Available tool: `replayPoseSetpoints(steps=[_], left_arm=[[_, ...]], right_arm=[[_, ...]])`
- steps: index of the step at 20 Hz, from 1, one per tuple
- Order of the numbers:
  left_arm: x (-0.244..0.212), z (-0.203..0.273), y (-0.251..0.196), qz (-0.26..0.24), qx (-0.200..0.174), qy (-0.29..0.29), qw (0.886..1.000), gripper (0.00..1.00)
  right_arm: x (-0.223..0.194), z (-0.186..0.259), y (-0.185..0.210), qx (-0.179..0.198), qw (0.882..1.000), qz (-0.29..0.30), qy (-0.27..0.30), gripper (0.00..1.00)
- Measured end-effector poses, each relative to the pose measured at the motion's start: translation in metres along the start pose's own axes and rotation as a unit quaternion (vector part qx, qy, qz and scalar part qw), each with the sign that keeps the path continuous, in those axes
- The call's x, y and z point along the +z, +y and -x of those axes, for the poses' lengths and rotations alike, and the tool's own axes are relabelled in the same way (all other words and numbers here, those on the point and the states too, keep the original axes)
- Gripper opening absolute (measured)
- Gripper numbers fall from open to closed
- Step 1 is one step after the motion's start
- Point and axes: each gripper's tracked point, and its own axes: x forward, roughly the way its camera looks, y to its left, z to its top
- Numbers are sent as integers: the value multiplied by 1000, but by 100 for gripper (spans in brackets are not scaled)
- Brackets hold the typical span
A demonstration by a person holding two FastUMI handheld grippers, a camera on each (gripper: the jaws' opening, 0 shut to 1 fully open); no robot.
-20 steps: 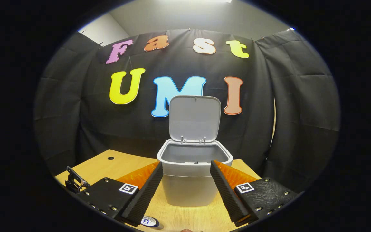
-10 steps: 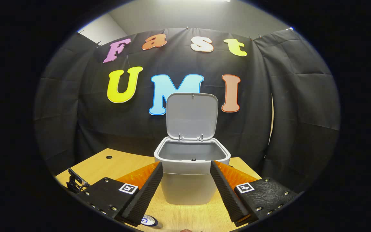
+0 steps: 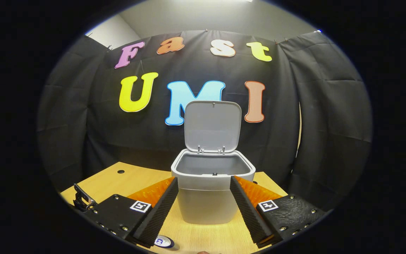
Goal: Press the lid of the desktop garbage bin to open it, pick up the crumpled paper on the desktop and throw it into the bin, then pick up the pop can on the desktop and drop it into the bin, and finally close the garbage bin lid.
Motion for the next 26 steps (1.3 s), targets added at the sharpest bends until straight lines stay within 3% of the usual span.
replayPoseSetpoints(steps=[5,6,8,17,26], left_arm=[[23,16,15,-8,36,-51,998,28],[30,19,15,-13,37,-65,997,18],[41,25,10,-12,33,-85,996,20],[115,52,-19,-20,-6,-172,985,18],[202,100,-65,-26,-54,-259,964,18]], right_arm=[[1,-1,-5,-5,1000,-1,-2,95],[0,-1,-6,-6,1000,-3,-2,95],[-1,-1,-7,-8,1000,-5,-3,95],[-1,-1,-20,-19,1000,-9,-10,95],[-12,11,-38,-42,999,-10,0,95]])
